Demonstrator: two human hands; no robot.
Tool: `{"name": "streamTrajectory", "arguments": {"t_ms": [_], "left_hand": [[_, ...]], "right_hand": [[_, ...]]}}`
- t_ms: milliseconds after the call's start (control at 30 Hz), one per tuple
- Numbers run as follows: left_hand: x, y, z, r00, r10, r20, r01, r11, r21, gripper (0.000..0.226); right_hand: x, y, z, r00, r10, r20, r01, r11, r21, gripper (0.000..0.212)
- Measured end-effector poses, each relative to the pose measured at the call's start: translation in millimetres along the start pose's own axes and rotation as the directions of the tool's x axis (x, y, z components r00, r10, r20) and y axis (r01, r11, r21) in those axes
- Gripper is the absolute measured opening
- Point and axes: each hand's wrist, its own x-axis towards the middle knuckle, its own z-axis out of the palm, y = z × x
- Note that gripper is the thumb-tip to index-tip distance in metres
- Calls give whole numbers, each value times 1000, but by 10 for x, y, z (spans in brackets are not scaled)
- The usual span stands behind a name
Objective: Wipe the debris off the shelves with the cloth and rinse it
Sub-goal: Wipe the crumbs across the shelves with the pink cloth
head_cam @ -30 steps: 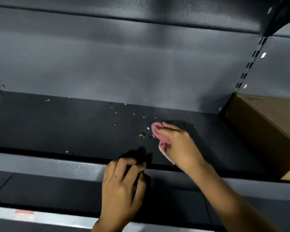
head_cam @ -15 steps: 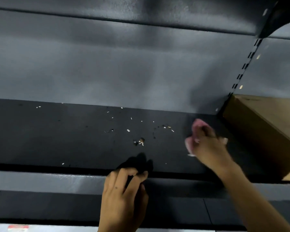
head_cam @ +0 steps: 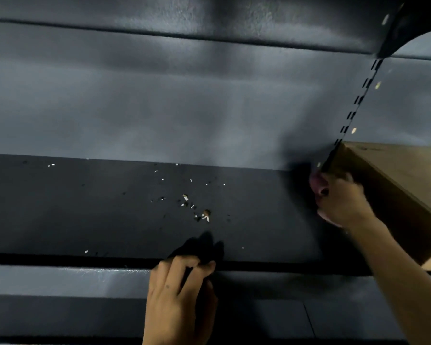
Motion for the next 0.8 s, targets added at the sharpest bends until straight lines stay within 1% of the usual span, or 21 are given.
{"name": "streamTrajectory", "arguments": {"t_ms": [33,67,133,267,300,333,367,400,433,467,500,533,567,600,633,667,700,733,767,800], "left_hand": [[-4,-1,6,1000,4,-6,-4,1000,1,30],[-8,-5,10,1000,5,-11,-5,1000,2,30],[-7,-12,16,1000,-1,-6,1,1000,6,32],[-7,-10,30,1000,5,-14,-5,1000,23,32],[-2,-6,30,1000,7,-19,-7,1000,19,32],[3,-3,28,1000,11,-24,-11,1000,16,31],[3,-4,29,999,17,-28,-16,1000,15,31],[0,-6,29,999,25,-30,-25,1000,17,31],[-1,-16,27,999,37,-30,-36,999,16,30],[3,-33,23,998,48,-29,-47,999,11,31],[9,-48,21,998,56,-26,-55,998,5,31],[16,-60,21,998,60,-25,-60,998,1,31],[18,-62,24,998,59,-23,-59,998,2,31],[17,-61,28,998,56,-21,-56,998,4,31],[19,-55,34,998,52,-19,-52,999,6,31],[18,-46,37,999,45,-22,-45,999,9,30],[21,-41,44,999,43,-28,-42,999,13,30],[23,-30,49,998,41,-36,-41,999,15,29],[26,-19,54,998,38,-44,-37,999,14,28],[31,-11,58,998,34,-47,-33,999,12,27]], "right_hand": [[42,59,96,992,60,109,-53,996,-68,56],[55,47,170,983,104,153,-89,991,-101,58],[121,-130,277,986,85,142,-74,994,-79,60],[110,-798,400,993,-76,86,79,996,-32,45],[43,-999,430,987,-139,85,141,990,-15,45],[-41,-1191,435,967,-240,86,240,971,19,47],[-102,-1337,428,935,-347,80,339,936,97,49],[-153,-1423,369,908,-414,66,393,894,214,51],[-169,-1425,273,904,-427,20,395,853,341,52],[-147,-1362,154,917,-394,-66,381,814,439,52],[-70,-1220,58,929,-330,-166,369,790,489,49],[32,-1028,-8,936,-252,-245,344,803,487,45],[164,-799,-45,945,-178,-275,288,853,435,42],[286,-550,-62,962,-122,-246,199,927,318,43],[371,-328,-55,986,-65,-151,90,983,163,46],[425,-154,-20,998,0,-55,1,1000,31,50],[446,-43,33,997,67,27,-66,997,-50,51],[442,5,93,989,119,93,-113,992,-60,52],[432,-10,166,980,151,127,-148,988,-33,53],[442,-62,238,979,162,125,-163,987,-2,55]]}}
